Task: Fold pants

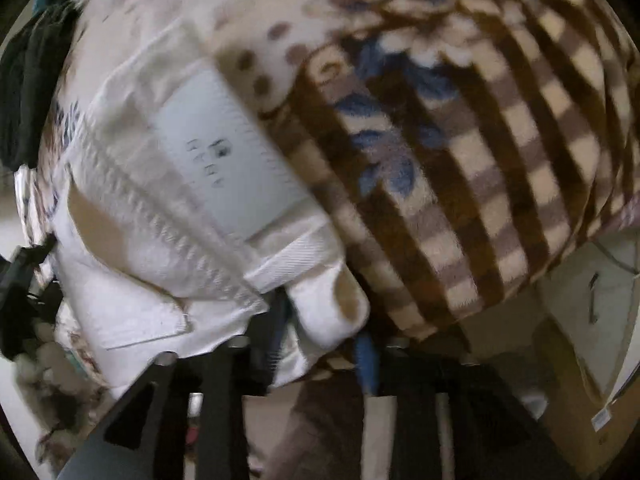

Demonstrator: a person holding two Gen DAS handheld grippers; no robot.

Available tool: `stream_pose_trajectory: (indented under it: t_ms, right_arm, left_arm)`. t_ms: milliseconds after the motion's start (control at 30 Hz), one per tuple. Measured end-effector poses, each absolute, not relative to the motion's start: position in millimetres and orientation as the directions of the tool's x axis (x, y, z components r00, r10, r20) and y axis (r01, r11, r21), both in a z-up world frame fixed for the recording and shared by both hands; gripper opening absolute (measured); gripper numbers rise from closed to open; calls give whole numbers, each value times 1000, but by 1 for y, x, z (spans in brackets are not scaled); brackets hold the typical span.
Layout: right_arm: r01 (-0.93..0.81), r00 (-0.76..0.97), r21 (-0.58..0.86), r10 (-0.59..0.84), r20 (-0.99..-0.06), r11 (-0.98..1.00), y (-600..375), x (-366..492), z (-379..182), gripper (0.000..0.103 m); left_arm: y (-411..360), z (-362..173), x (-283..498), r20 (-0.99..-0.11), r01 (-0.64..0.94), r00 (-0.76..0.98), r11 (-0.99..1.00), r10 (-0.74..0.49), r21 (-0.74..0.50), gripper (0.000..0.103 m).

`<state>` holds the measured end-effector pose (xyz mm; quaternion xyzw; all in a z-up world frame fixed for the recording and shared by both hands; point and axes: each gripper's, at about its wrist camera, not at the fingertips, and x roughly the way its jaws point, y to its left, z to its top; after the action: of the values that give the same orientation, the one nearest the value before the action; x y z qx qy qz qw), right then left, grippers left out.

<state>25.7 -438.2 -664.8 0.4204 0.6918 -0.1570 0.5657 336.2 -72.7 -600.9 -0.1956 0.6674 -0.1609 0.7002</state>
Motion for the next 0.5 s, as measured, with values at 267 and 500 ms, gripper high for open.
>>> stream_pose_trajectory:
  t_ms: [267,500]
  right_arm:
    - [702,216,411,376,-901,582,-456,41,-596,79]
    - [641,193,403,371,-908,653,-453,137,-637,79]
  left_arm:
    - [-59,-603,333,-848,-83,72,844,-526,-530,32]
    - [-55,-610,340,-836,-99,65,830,-545,-549,35]
